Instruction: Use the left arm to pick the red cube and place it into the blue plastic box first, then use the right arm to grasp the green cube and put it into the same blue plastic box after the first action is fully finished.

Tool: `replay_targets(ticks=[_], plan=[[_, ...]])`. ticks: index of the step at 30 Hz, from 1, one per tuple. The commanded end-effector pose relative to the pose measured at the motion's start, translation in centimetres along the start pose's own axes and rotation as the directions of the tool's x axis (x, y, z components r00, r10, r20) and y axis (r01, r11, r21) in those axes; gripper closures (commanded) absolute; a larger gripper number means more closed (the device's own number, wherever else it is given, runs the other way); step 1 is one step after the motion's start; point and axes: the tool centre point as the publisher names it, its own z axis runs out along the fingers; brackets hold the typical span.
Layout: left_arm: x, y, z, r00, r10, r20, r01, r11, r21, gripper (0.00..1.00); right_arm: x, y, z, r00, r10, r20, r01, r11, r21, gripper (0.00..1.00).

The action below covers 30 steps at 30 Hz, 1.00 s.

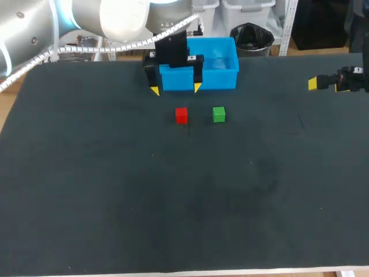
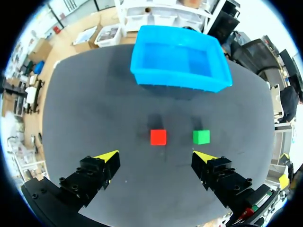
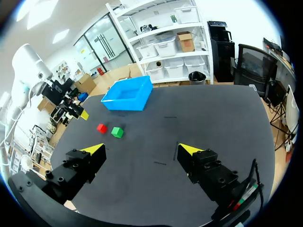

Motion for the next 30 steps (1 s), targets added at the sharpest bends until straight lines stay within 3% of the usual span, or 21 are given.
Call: replay_targets(ticks=[1, 18, 30], plan=[[-0.5, -0.5, 1.3, 1.000, 0.003, -0.016, -0.003, 1.000, -0.002, 0.00, 0.0, 0.1, 0.0, 1.000, 0.001, -0.001, -0.001, 1.000, 0.005, 0.00], [-0.6, -0.9, 5.3, 1.000, 0.026, 0.000, -0.026, 1.000, -0.010, 0.00, 0.0, 0.1, 0.0, 1.000, 0.001, -0.001, -0.001, 1.000, 0.005, 0.00], [-0.9, 0.1, 8.5, 1.000, -0.007, -0.027, 0.006, 0.999, -0.034, 0.00, 0.0, 0.1, 0.0, 1.000, 0.001, -0.001, -0.001, 1.000, 0.005, 0.00]])
